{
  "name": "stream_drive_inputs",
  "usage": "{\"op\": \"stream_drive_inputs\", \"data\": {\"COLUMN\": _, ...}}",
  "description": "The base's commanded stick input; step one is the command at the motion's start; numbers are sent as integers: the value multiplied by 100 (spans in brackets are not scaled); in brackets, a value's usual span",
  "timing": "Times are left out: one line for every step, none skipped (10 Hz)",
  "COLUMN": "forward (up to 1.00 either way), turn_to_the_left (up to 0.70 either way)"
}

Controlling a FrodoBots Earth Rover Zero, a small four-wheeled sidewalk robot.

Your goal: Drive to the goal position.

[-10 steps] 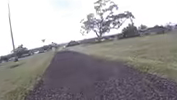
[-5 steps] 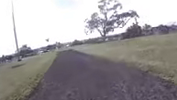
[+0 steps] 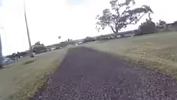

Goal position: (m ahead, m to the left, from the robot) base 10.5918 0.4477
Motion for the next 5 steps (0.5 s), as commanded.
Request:
{"op": "stream_drive_inputs", "data": {"forward": 50, "turn_to_the_left": 47}}
{"op": "stream_drive_inputs", "data": {"forward": 50, "turn_to_the_left": 47}}
{"op": "stream_drive_inputs", "data": {"forward": 50, "turn_to_the_left": 47}}
{"op": "stream_drive_inputs", "data": {"forward": 50, "turn_to_the_left": 17}}
{"op": "stream_drive_inputs", "data": {"forward": 50, "turn_to_the_left": 0}}
